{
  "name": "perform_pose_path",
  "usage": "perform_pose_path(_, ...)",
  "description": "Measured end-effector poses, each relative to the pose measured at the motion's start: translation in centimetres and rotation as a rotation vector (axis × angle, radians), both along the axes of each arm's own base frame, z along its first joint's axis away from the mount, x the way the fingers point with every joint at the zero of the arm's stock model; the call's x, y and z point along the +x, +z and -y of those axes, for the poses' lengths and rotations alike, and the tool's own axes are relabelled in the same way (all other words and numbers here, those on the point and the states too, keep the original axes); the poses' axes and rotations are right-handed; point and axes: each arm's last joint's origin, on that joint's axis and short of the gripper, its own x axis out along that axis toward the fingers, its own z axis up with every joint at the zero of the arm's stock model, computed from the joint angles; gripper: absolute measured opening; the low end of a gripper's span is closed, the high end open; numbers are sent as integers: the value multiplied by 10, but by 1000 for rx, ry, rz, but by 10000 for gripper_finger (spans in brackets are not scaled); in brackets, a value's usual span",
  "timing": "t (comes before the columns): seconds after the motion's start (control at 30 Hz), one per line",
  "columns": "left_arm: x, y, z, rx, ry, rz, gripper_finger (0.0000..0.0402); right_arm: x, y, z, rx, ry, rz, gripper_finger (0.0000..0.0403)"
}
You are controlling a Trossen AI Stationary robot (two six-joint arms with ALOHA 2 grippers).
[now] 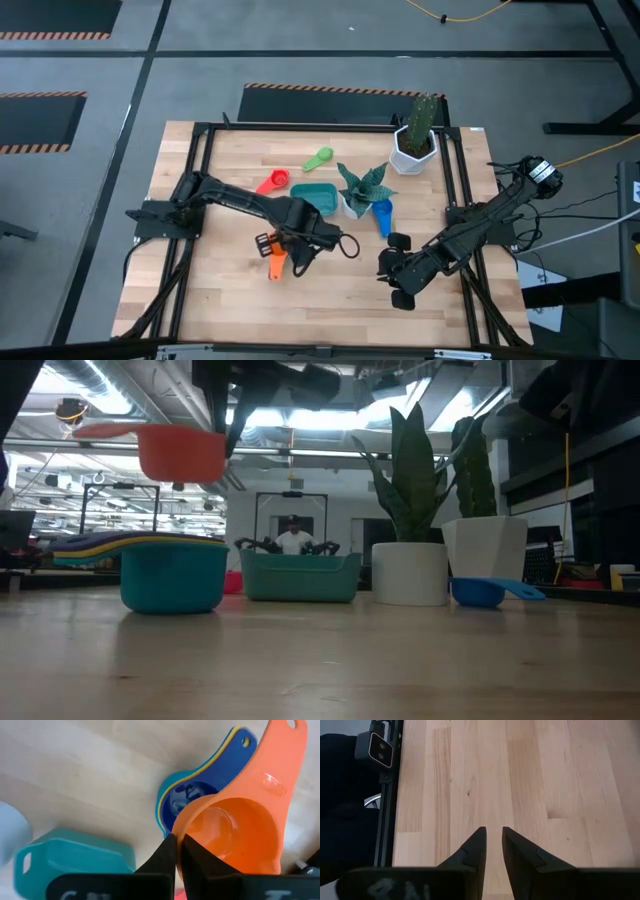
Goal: Nest measuring cups in basket
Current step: Stack the orange measuring cup on top of the dark blue measuring cup
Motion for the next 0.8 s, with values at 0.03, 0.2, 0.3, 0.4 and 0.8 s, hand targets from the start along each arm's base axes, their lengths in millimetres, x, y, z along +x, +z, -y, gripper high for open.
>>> perform_pose_path(0.03, 1, 0, -1, -16, 5, 6, 4, 0, 0, 0, 0, 0, 0, 66)
perform_pose_path(0.2, 5, -11, -5, -39, 10, 16, 4, 0, 0, 0, -1, 1, 0, 66)
perform_pose_path(0.3, 3, -21, -9, -31, 2, -28, 4, 0, 0, 0, -1, 1, 0, 66)
perform_pose_path(0.4, 0, -32, -11, -24, 6, -63, 4, 0, 0, 0, -1, 1, 0, 66)
perform_pose_path(0.8, -3, -50, -14, -11, 9, -84, 5, 0, 0, 0, -1, 1, 0, 66)
